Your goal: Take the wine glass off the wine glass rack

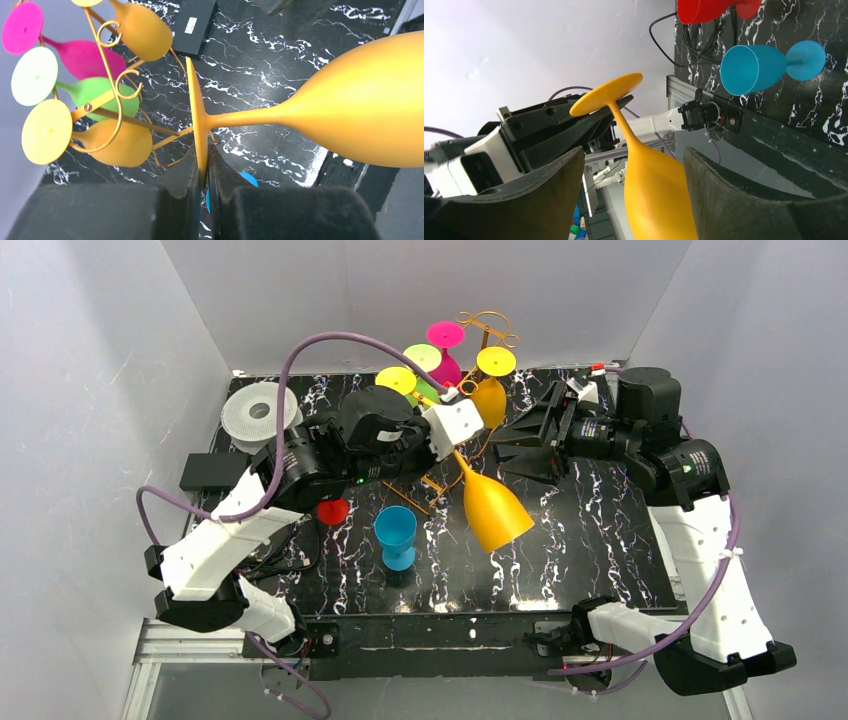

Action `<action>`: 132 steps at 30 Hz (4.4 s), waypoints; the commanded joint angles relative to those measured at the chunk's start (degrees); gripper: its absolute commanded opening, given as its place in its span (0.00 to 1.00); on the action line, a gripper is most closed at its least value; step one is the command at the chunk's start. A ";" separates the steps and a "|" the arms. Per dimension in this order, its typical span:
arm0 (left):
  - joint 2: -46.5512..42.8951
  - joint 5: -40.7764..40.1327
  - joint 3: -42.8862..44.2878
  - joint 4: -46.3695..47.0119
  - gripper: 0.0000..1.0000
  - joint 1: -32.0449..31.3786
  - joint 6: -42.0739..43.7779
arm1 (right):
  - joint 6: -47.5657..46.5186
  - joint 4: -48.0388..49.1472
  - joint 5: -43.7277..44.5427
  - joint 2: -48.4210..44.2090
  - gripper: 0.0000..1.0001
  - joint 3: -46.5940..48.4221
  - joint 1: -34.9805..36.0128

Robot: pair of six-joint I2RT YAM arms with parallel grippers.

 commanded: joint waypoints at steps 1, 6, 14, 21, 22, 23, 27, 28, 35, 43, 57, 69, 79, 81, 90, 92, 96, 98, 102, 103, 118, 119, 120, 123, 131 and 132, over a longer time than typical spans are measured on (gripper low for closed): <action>-3.20 -4.45 -0.77 -0.41 0.00 -0.12 -8.97 | -1.05 6.63 0.29 -1.73 0.79 -0.50 0.16; -5.16 -6.44 -2.47 0.24 0.00 -0.12 -15.23 | -0.98 9.91 1.23 -2.83 0.79 -1.18 0.16; -8.19 -11.12 -4.41 2.92 0.00 -0.16 -23.42 | -0.47 14.21 4.63 -4.92 0.79 -2.27 0.16; -8.96 -14.75 -3.20 3.59 0.00 -0.13 -30.38 | -0.01 14.40 12.47 -7.98 0.80 -2.98 0.16; -8.87 -15.25 -2.80 3.56 0.00 -0.12 -31.15 | -0.04 14.43 13.31 -8.37 0.80 -3.00 0.16; -8.65 -15.60 -2.40 3.38 0.00 -0.12 -31.75 | -0.06 14.41 14.05 -8.71 0.80 -3.08 0.15; -7.84 -16.59 -0.54 2.88 0.00 -0.12 -34.25 | -0.23 14.44 17.54 -10.60 0.80 -3.38 0.16; -7.85 -16.90 -0.39 3.09 0.00 -0.13 -34.88 | -0.24 14.44 18.56 -11.19 0.80 -3.55 0.10; -6.75 -17.91 1.00 4.14 0.00 -0.10 -37.45 | -1.57 16.01 24.20 -14.91 0.80 -5.11 0.16; -5.77 -18.14 1.70 4.15 0.00 -0.03 -38.14 | -1.79 16.45 24.05 -15.57 0.79 -5.38 0.16; -4.81 -17.35 1.97 5.74 0.00 0.36 -38.08 | -3.76 14.84 26.83 -16.49 0.78 -4.85 0.15; -1.38 -14.89 5.75 5.56 0.00 0.67 -38.35 | -5.52 16.18 26.96 -18.16 0.78 -5.11 0.16; -1.43 -15.21 6.36 6.01 0.00 1.44 -39.21 | -6.44 20.40 30.37 -23.34 0.73 -8.98 0.16; -1.21 -15.07 6.91 5.69 0.00 1.54 -39.24 | -6.19 21.01 31.06 -24.48 0.73 -10.05 0.16; -1.01 -13.85 7.40 6.43 0.00 1.81 -39.59 | -4.46 24.02 29.03 -24.26 0.71 -12.10 0.16; -0.97 -13.51 7.26 6.44 0.00 1.87 -39.57 | -4.17 24.21 27.75 -22.91 0.69 -11.29 0.16; -1.09 -12.60 6.78 6.95 0.00 1.94 -39.60 | -3.81 25.83 25.90 -21.52 0.63 -11.07 0.13; -1.17 -12.07 6.44 7.47 0.00 1.90 -39.65 | -3.27 26.68 25.63 -21.39 0.59 -11.69 0.16; -1.19 -10.94 5.56 8.67 0.00 1.90 -40.06 | -2.13 27.97 24.51 -20.96 0.49 -12.40 0.14; -1.28 -10.74 5.36 8.93 0.00 1.90 -40.18 | -1.97 28.17 24.02 -20.75 0.47 -12.41 0.16; 0.25 -9.13 5.76 9.87 0.00 1.90 -40.56 | 0.28 29.37 21.84 -20.46 0.19 -14.34 0.15; 0.23 -9.04 5.68 9.84 0.00 1.90 -40.55 | 0.35 28.94 21.92 -20.37 0.16 -14.27 0.15; 0.26 -9.00 5.63 9.86 0.00 1.90 -40.55 | 0.42 28.49 21.98 -20.23 0.10 -14.14 0.16; 0.16 -9.16 5.44 9.87 0.00 1.90 -40.49 | 0.44 27.31 21.90 -19.96 0.01 -13.78 0.16; -0.06 -9.09 5.41 9.66 0.19 1.90 -39.55 | -1.56 24.95 23.20 -20.27 0.01 -12.86 0.16; -0.22 -9.16 5.24 9.70 0.23 1.90 -39.51 | -1.73 24.44 23.46 -20.19 0.01 -12.58 0.16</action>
